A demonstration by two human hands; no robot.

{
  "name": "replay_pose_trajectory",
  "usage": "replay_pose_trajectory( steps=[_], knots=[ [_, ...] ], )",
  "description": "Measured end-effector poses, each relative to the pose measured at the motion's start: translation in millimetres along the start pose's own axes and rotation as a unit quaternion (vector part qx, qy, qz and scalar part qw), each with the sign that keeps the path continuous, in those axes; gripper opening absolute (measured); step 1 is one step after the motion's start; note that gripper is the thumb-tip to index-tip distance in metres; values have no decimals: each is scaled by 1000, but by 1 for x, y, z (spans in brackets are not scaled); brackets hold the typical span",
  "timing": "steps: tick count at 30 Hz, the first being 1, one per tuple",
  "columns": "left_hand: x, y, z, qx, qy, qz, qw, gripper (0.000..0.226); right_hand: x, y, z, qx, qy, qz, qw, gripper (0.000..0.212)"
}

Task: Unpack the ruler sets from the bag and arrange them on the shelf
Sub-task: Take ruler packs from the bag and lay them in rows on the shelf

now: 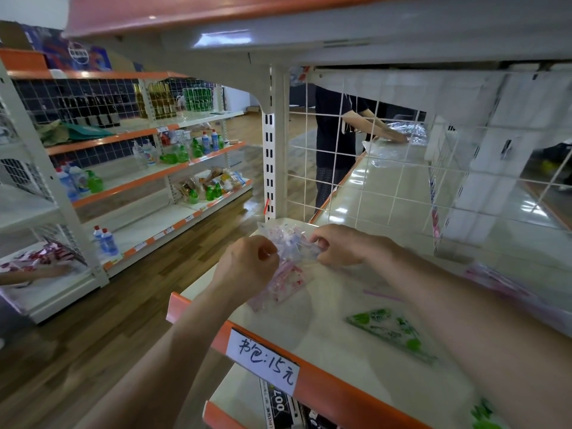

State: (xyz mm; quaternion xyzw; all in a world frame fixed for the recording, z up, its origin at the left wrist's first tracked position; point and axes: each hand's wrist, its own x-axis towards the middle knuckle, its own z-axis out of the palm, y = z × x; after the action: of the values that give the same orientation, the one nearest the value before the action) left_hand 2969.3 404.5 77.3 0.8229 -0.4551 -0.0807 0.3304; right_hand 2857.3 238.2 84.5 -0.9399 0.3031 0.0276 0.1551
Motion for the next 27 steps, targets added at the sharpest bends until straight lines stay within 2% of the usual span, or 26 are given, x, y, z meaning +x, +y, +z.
replay_pose_trajectory(
  steps=[2,4,7,9,12,14,15,17,18,20,21,23,25,27],
  knots=[
    [0,4,1,-18,1,-9,1000,18,-1,7,-2,47,33,4,998,16],
    [2,7,3,-58,-3,-28,998,15,-2,15,-5,90,64,7,994,7],
    [5,12,6,-104,-19,-56,993,15,-6,24,-6,105,65,10,992,15],
    [7,13,9,-107,-28,-58,992,16,-13,25,-6,109,68,3,992,16],
    [11,11,13,-74,-13,-41,996,22,-20,29,-10,119,140,-6,983,22],
    [13,11,15,-53,23,-30,998,34,-24,32,-19,196,177,6,964,18],
    [13,12,15,-61,40,-31,997,42,-28,32,-24,249,166,10,954,16],
    [12,18,14,-91,66,-24,993,52,-35,29,-32,322,94,-5,942,14],
    [10,22,12,-109,67,-21,992,51,-38,24,-34,336,51,-18,940,13],
    [8,30,8,-148,49,-3,988,28,-38,14,-33,350,0,-37,936,12],
    [6,31,6,-163,39,2,986,14,-33,10,-31,345,-7,-39,938,12],
    [4,30,3,-171,40,4,984,8,-20,8,-26,270,-6,-33,962,32],
    [4,25,1,-168,49,-6,985,9,-5,10,-20,100,-30,-10,994,55],
    [2,20,-3,-168,48,-17,984,10,5,12,-15,-10,-67,19,998,65]
  ],
)
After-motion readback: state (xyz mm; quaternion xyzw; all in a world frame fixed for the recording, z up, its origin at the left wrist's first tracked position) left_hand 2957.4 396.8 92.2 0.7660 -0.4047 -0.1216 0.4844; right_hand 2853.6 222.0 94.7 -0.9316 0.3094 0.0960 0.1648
